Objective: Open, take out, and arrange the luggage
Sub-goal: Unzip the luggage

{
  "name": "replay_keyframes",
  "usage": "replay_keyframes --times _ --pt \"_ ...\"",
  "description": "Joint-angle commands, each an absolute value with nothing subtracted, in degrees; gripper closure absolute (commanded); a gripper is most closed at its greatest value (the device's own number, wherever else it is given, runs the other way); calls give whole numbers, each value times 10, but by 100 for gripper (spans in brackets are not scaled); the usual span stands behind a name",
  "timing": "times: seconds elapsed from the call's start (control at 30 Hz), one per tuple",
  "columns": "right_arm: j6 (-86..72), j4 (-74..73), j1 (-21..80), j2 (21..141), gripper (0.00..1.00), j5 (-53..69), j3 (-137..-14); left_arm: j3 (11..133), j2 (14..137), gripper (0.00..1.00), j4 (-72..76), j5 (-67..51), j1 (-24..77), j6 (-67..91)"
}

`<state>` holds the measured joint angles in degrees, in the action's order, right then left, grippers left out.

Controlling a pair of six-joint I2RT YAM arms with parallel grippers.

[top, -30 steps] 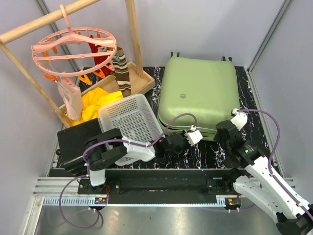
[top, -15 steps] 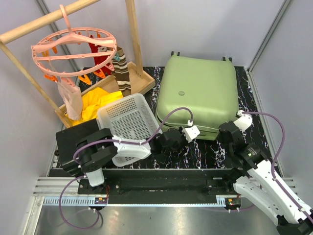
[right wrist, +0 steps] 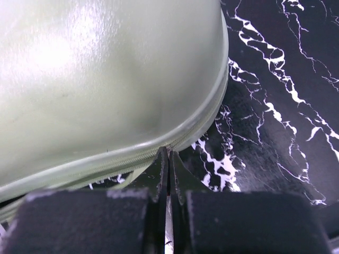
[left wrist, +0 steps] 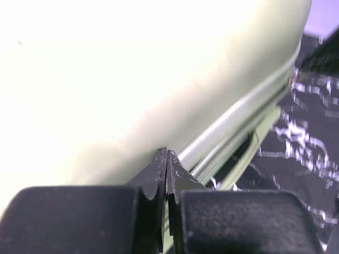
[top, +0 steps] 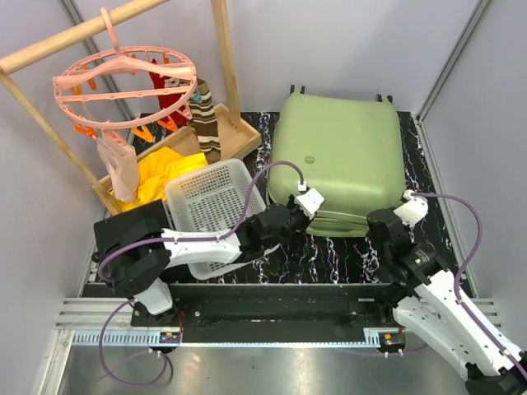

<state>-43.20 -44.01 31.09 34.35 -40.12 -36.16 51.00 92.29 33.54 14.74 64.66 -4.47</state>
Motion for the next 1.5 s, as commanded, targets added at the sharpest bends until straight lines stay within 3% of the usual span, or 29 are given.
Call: replay_keyframes --times 0.0,0.17,0.3,0.53,0.57,0.73,1.13,1.47 --pt "-468 -368 303 340 100 -455 -341 536 891 100 391 203 625 -56" --pt "-433 -293 303 350 100 -402 -317 525 897 100 372 106 628 -54" --pt "-431 -287 304 399 100 -361 -326 529 932 85 372 98 643 -93" --pt "-432 -252 304 384 100 -333 -305 539 938 55 331 -28 643 -110" --pt "-432 -252 304 375 100 -333 -303 540 940 46 332 -32 643 -110" --pt "-432 -253 304 356 100 -323 -294 581 978 31 287 16 643 -134" --pt "-434 -252 304 338 100 -311 -290 645 1055 27 214 26 637 -161" --pt "-434 -250 304 335 100 -308 -294 610 1065 25 211 78 644 -145"
